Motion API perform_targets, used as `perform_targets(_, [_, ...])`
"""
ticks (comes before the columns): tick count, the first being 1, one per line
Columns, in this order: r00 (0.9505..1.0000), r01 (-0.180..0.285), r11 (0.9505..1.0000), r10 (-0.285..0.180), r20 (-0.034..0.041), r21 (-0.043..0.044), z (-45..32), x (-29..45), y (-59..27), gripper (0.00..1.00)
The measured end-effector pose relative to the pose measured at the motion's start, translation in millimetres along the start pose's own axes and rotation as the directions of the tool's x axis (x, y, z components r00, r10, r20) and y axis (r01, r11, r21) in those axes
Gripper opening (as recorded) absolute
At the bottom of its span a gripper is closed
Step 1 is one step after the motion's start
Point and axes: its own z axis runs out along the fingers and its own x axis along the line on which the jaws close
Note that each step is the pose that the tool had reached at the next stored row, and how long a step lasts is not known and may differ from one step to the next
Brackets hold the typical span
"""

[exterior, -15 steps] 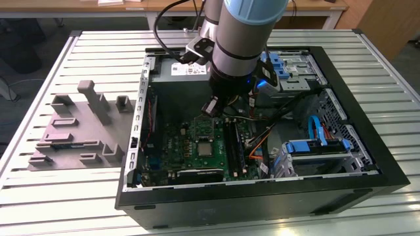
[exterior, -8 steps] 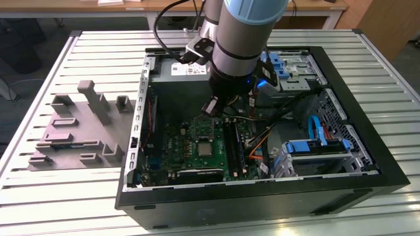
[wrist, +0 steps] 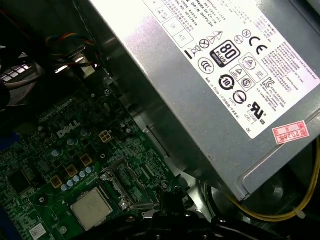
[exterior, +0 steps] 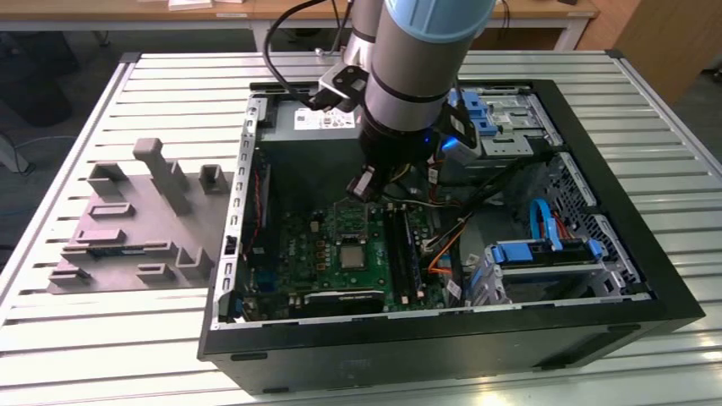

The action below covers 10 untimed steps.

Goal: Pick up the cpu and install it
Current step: 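Close the cpu cover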

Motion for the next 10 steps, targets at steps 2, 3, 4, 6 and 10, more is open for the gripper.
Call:
perform_targets(2, [0.9999, 0.012, 0.9999, -0.012, -0.0021, -0.0008, 0.0, 0.2, 0.2, 0.11])
perform_targets(3, [0.9999, 0.017, 0.9999, -0.017, -0.0027, -0.0011, -0.1, 0.3, 0.3, 0.11])
perform_targets(4, [0.9998, 0.020, 0.9998, -0.020, -0.0031, -0.0014, -0.1, 0.3, 0.4, 0.11])
perform_targets(6, [0.9996, 0.027, 0.9996, -0.027, -0.0042, -0.0019, -0.3, 0.3, 0.5, 0.11])
perform_targets(10, [0.9993, 0.036, 0.9994, -0.036, -0.0056, -0.0025, -1.7, 0.2, 0.7, 0.11])
